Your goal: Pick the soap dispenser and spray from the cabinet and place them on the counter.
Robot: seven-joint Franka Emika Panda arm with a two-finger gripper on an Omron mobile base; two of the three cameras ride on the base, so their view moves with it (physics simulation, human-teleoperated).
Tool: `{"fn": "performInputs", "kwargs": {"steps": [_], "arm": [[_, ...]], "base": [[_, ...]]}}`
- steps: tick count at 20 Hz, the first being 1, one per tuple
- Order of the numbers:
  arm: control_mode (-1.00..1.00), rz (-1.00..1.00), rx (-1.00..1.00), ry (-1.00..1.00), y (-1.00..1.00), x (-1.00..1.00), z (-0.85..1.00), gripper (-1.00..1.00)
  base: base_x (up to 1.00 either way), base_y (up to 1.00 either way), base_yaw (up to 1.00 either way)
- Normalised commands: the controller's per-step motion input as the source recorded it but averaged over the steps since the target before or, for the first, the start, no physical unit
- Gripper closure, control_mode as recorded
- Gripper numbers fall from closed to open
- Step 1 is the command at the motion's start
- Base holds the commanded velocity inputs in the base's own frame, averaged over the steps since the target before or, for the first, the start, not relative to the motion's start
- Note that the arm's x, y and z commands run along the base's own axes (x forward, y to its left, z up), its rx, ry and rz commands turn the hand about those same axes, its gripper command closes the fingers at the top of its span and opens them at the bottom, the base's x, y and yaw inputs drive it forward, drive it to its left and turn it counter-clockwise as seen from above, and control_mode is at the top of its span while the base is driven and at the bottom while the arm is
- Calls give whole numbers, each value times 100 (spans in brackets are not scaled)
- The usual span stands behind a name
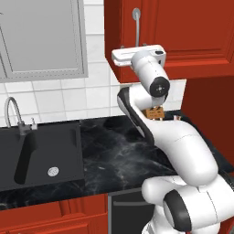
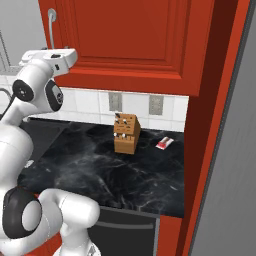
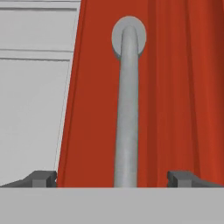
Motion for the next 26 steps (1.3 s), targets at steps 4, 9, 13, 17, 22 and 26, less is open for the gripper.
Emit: {"fn": "performInputs", "kwargs": {"steps": [4, 9, 13, 17, 22, 26], "arm": [[-100, 0, 0, 0, 5, 25, 0, -100], [-100, 0, 0, 0, 12, 30, -4, 100], [-100, 0, 0, 2, 15, 34, -7, 100], [-100, 0, 0, 6, 7, 36, 0, 100], [-100, 0, 0, 19, 0, 35, 0, 100], [-100, 1, 0, 35, 0, 41, 0, 100]], "base": [[0, 0, 0], [0, 0, 0], [0, 0, 0], [0, 0, 0], [0, 0, 0], [0, 0, 0]]}}
